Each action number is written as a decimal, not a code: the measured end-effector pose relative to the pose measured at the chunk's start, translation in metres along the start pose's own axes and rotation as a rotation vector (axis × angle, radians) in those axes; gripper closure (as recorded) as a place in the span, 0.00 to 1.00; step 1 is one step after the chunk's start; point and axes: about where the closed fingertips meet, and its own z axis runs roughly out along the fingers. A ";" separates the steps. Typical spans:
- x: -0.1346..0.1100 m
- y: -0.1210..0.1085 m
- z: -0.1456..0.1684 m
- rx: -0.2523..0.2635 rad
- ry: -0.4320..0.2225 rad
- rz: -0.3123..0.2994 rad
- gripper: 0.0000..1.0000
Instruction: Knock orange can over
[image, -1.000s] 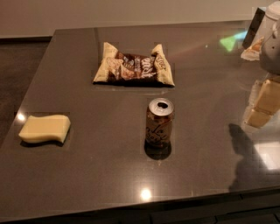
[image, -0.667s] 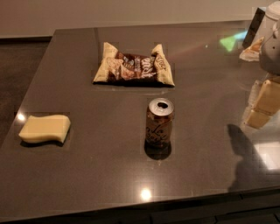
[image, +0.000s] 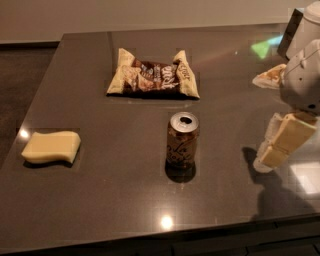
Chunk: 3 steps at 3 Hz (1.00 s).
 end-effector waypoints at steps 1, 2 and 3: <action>-0.024 0.017 0.026 0.002 -0.095 0.002 0.00; -0.045 0.024 0.053 0.004 -0.156 0.016 0.00; -0.065 0.027 0.075 -0.014 -0.203 0.045 0.00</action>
Offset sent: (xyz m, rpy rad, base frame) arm 0.0043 0.0981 -0.0592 0.2318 -0.0422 0.0060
